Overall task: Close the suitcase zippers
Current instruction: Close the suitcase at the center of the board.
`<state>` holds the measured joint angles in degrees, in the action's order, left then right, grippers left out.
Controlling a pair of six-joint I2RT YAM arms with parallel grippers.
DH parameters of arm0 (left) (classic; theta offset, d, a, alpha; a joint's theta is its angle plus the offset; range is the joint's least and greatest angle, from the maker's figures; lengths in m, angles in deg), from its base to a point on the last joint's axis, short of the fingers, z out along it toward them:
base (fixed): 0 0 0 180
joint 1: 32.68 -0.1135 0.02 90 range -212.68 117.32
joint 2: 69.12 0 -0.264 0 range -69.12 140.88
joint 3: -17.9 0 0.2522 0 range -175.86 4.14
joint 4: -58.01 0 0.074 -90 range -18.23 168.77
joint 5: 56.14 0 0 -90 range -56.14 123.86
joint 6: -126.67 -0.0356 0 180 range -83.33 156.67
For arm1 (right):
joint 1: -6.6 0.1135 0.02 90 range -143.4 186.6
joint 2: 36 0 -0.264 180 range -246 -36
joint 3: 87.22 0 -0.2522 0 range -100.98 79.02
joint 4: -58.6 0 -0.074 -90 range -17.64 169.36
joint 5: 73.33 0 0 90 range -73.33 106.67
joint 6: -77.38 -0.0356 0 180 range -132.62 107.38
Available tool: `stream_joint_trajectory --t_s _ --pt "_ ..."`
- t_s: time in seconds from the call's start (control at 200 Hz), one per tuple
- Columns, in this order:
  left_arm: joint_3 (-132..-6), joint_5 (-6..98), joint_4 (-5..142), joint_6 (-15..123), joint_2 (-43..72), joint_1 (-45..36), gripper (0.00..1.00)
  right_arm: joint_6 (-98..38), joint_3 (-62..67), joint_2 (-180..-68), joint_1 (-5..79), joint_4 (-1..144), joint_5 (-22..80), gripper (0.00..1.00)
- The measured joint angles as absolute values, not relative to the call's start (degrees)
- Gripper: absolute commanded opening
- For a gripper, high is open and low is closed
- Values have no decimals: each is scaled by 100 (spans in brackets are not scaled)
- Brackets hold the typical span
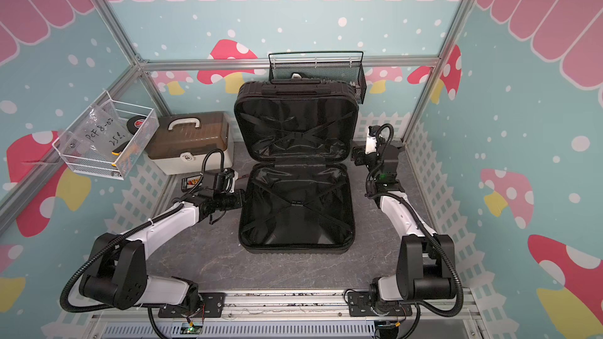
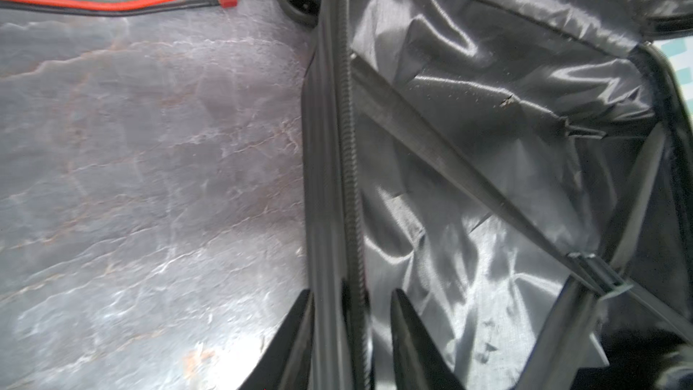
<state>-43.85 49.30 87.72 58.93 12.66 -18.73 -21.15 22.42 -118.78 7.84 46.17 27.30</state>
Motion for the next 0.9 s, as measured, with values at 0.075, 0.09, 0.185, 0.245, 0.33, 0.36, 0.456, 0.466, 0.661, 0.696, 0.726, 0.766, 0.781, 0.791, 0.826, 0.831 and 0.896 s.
stream_joint_trajectory --t_s 0.075,0.09,0.185,0.245,0.33,0.36,0.456,0.466,0.661,0.696,0.726,0.766,0.781,0.791,0.826,0.831,0.896 --pt "-4451 4961 8798 5907 1327 -1873 19 -2072 2028 -12035 786 4617 2726 65" --pt "-4462 4958 8811 5907 1338 -1873 18 -2061 1987 -12068 790 4619 2730 64" --pt "-4503 4956 8890 5909 1393 -1877 14 -2010 1797 -12213 812 4606 2732 56" --pt "-4516 4943 8931 5922 1399 -1879 12 -2000 1716 -12274 817 4582 2748 53" --pt "-4569 4904 9010 5922 1406 -1888 6 -1971 1620 -12339 823 4580 2822 50" --pt "-4573 4899 9021 5924 1410 -1890 6 -1960 1602 -12350 823 4580 2853 50" --pt "-4590 4895 9041 5935 1425 -1890 3 -1945 1541 -12381 845 4588 2975 48" --pt "-4593 4895 9041 5937 1428 -1890 3 -1945 1539 -12381 845 4588 2979 48" --pt "-4663 4895 9047 5946 1502 -1906 0 -1892 1418 -12403 898 4564 3124 48" --pt "-4674 4895 9049 5946 1515 -1908 0 -1881 1397 -12403 906 4551 3132 48" --pt "-4680 4895 9049 5946 1524 -1908 0 -1875 1379 -12403 922 4549 3135 49" --pt "-4684 4895 9047 5946 1528 -1908 0 -1862 1366 -12403 926 4540 3135 50" --pt "-4689 4895 9049 5946 1532 -1908 0 -1862 1362 -12403 926 4536 3135 50" --pt "-4691 4895 9049 5946 1532 -1908 0 -1860 1357 -12403 928 4536 3132 50" --pt "-4693 4893 9049 5946 1532 -1908 0 -1849 1351 -12403 930 4532 3130 47" --pt "-4693 4893 9049 5946 1532 -1908 0 -1849 1349 -12403 930 4532 3132 46" --pt "-4693 4893 9049 5948 1532 -1908 0 -1812 1346 -12411 930 4529 3126 37"
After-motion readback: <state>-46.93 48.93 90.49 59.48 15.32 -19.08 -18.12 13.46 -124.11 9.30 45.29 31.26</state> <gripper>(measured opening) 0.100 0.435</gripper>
